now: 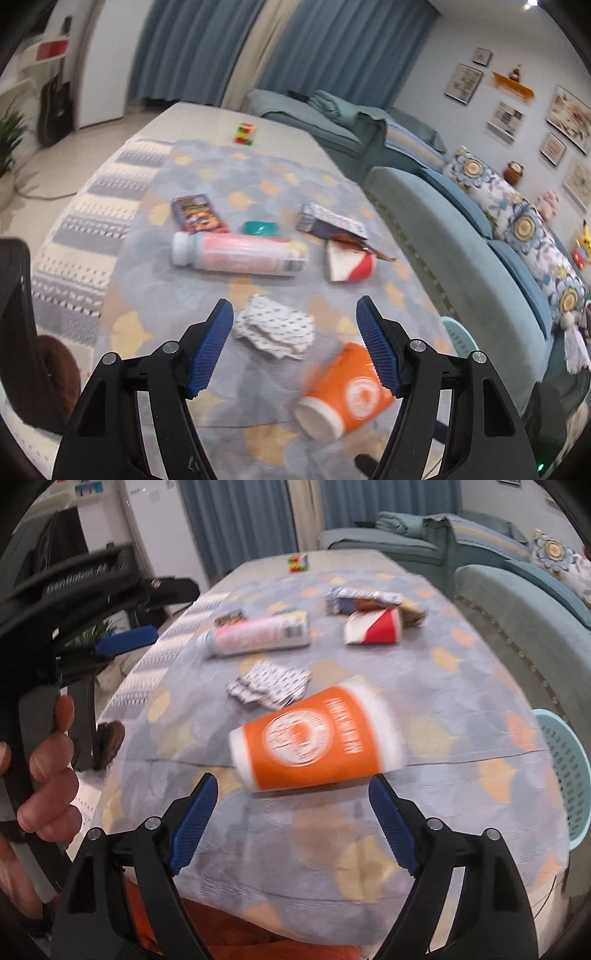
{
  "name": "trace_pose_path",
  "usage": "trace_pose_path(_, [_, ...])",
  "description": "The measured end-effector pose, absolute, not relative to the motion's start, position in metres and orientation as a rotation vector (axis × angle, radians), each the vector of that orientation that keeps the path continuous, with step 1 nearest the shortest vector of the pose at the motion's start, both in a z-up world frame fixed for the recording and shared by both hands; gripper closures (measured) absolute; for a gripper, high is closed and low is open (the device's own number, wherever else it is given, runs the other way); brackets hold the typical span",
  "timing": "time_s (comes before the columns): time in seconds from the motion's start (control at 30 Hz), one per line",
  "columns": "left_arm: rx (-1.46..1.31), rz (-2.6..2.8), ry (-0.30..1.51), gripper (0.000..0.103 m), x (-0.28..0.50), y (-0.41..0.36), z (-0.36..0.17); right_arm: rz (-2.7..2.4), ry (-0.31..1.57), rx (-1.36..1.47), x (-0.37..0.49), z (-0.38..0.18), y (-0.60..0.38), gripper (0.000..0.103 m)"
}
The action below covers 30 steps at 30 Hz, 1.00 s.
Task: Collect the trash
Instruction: 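Move both open tools back over the table toward the orange cup, then grasp the orange paper cup with the right tool while the left tool grasps the patterned paper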
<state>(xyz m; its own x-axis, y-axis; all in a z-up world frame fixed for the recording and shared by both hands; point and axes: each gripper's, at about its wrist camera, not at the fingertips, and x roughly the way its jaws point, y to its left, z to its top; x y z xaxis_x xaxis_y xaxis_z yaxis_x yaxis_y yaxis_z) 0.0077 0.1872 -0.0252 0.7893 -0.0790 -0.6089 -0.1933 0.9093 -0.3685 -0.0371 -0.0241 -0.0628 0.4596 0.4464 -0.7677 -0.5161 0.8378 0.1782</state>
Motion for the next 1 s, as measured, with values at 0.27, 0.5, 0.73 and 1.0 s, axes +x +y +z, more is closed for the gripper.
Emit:
trace_pose_path(0.27, [-0.485,0.066,0.758,0.035,0.028,0.202,-0.057,0.447,0.966,-0.155,-0.018,-0.092,-0.009,0.023])
trace_pose_path(0.5, [-0.553,0.018,0.894,0.035,0.050,0.195,-0.091,0.302,0.977,-0.063,0.005,-0.098,-0.064,0.023])
trace_pose_path(0.73, [-0.528,0.070,0.980,0.035,0.074,0.179,-0.112,0.304,0.926,0.072,0.018,-0.090,-0.118,0.023])
trace_pose_path(1.0, [-0.404,0.146,0.995,0.035,0.087,0.159,-0.123,0.358,0.904,0.116,0.035,-0.082,-0.096,0.018])
